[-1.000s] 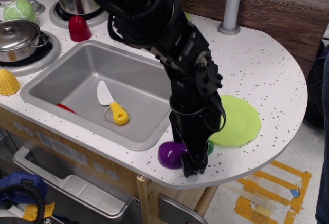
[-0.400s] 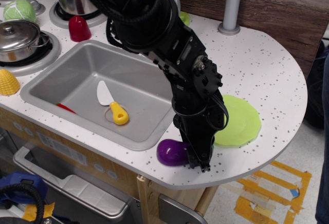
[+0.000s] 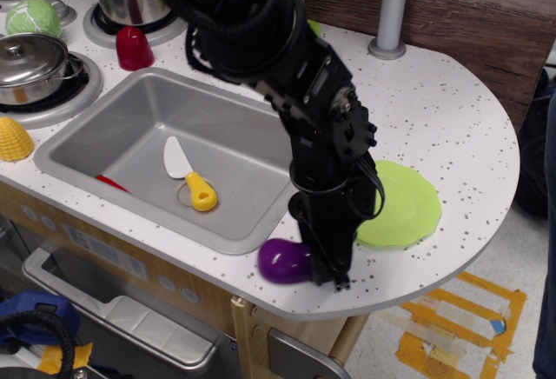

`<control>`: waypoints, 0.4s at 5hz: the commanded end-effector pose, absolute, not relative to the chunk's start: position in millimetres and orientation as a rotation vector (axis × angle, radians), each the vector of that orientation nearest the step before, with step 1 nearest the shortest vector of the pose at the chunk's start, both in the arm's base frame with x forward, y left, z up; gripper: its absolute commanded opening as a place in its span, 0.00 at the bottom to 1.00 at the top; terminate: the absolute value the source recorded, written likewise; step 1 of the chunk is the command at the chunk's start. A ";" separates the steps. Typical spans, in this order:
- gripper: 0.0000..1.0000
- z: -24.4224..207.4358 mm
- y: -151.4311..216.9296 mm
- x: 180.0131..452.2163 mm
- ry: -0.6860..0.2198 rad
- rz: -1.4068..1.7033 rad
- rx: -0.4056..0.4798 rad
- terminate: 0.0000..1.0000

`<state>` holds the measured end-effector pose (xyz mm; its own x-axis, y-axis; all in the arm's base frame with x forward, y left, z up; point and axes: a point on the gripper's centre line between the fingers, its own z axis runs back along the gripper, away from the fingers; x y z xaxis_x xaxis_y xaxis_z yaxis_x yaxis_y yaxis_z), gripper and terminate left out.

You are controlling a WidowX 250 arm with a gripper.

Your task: Put eggplant on plate

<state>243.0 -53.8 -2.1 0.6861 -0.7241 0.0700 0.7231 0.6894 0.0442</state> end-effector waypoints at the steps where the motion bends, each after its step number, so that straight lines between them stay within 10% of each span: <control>1: 0.00 31.2 -55.2 248.0 -0.034 -0.796 0.068 0.00; 2: 0.00 49.4 -55.8 256.7 -0.050 -0.815 0.109 0.00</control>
<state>258.5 -53.6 37.5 0.6888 -0.7247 -0.0167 0.7222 0.6840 0.1026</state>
